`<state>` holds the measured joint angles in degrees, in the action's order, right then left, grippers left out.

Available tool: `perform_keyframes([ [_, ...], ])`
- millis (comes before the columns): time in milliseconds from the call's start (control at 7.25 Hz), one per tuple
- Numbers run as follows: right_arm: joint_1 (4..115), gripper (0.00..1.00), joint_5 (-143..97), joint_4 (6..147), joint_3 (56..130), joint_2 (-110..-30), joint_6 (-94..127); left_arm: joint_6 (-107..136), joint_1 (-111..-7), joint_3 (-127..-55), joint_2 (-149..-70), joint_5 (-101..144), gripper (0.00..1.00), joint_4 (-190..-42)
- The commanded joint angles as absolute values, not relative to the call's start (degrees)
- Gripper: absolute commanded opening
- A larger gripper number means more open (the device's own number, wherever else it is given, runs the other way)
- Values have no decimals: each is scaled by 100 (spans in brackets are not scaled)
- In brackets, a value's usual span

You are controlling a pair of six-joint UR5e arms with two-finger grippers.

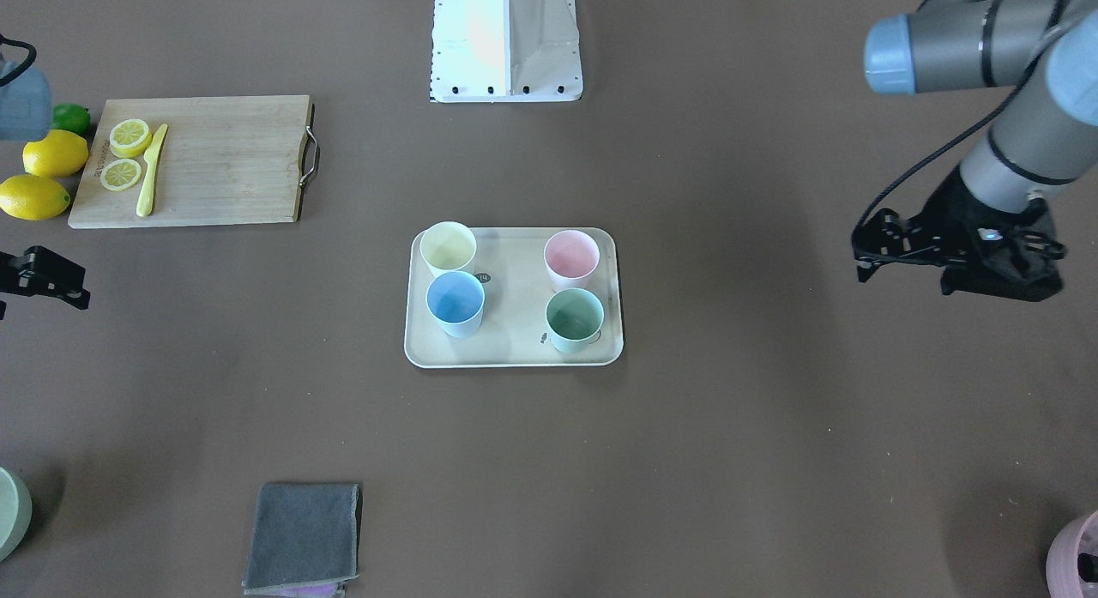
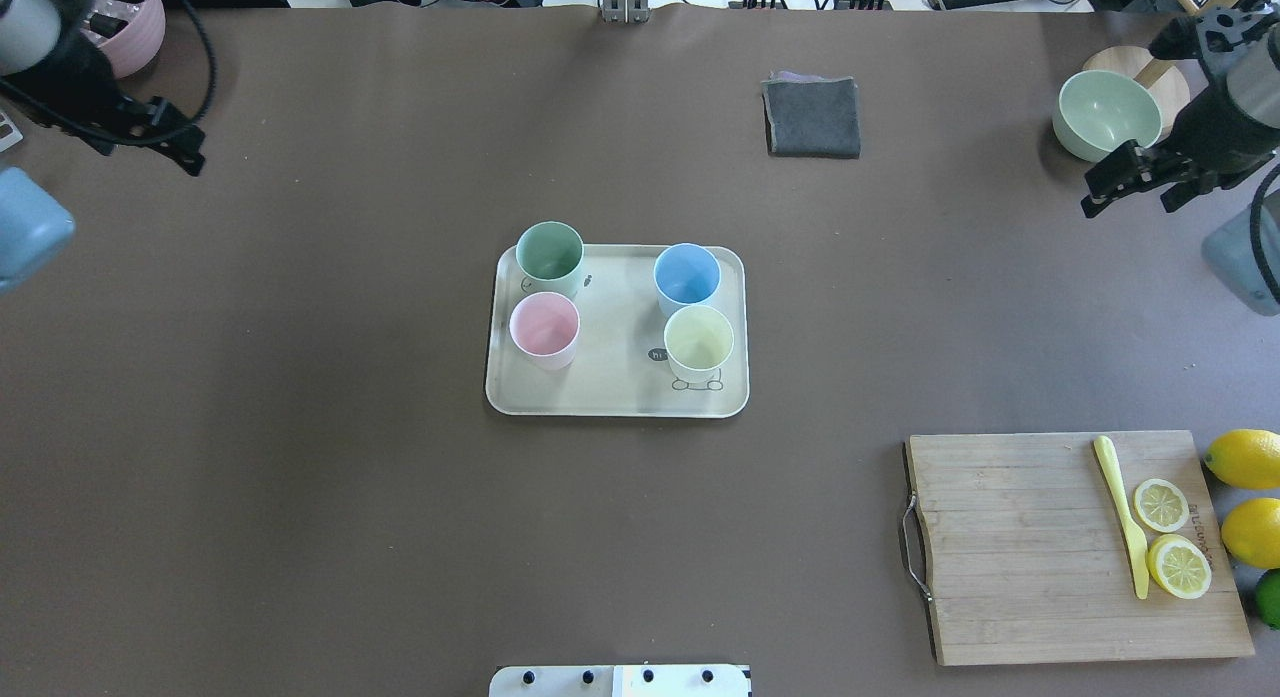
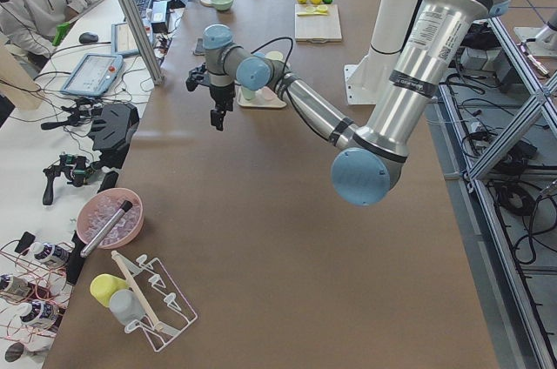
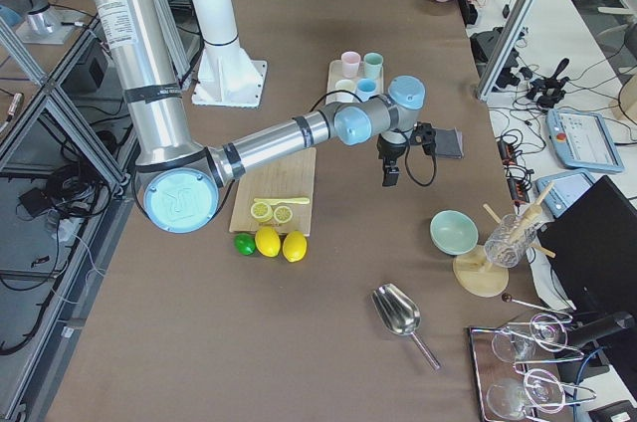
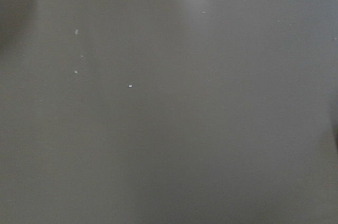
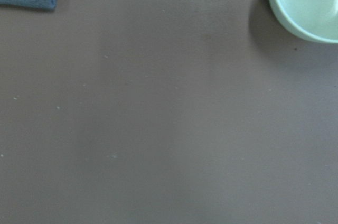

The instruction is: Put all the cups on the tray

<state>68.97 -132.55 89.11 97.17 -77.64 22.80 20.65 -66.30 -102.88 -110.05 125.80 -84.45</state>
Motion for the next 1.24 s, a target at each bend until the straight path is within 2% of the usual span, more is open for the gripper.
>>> perform_keyframes([
  [0, 7494, 100, -13359, 8912, 9650, -8198, 1288, 482, -7537, -10301, -10295, 12970, 98, -8446],
  [414, 8015, 100, -13360, 8877, 9650, -8787, 379, -194, -7822, -10442, -9677, 13026, 98, -8446],
  [1103, 8112, 100, -13333, 8868, 9650, -8737, 325, -149, -7989, -10503, -9492, 13034, 98, -8446],
])
